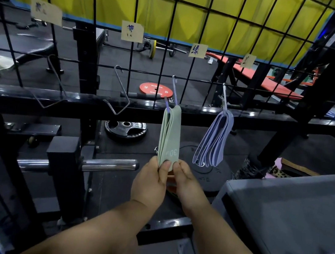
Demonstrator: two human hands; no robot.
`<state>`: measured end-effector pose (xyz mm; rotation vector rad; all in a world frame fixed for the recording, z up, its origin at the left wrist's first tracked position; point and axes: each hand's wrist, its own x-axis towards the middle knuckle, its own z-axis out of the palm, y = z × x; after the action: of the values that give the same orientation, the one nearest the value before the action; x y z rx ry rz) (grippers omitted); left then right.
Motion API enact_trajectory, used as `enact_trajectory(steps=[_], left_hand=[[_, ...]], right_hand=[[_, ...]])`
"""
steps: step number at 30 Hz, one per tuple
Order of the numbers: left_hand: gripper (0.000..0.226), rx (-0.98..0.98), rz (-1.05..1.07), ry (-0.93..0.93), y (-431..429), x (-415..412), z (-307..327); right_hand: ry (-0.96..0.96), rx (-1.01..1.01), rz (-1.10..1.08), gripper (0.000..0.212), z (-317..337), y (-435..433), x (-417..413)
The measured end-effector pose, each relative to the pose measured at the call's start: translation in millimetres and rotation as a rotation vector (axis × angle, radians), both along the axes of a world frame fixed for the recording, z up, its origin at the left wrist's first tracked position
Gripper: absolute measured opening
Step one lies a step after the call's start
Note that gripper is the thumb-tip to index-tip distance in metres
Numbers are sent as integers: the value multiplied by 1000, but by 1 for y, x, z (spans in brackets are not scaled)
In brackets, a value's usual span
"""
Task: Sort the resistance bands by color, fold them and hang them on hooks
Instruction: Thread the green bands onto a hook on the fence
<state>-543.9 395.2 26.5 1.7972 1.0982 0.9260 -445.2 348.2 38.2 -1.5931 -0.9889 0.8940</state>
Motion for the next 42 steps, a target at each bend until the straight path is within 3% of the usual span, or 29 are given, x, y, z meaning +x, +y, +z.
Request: enact_trajectory(steps=[16,29,34,39,42], left_hand=[[29,4,16,-48,-2,-2,-8],[50,-85,48,-83,-23,8,-23],[44,-108,-51,-28,-43,28,-19],[55,-102,-213,99,-73,69,-22],[50,-124,-348,146,-99,98,-25]], right_hand=[[-26,36,10,22,-3,-2,-2],[-34,-52,-139,34,-16,-27,14],[5,-40,-229,36,-11,-58,29],[-52,-56,-411,36,-12,-104,60],[-106,-99,-515,32,-10,-140,86]])
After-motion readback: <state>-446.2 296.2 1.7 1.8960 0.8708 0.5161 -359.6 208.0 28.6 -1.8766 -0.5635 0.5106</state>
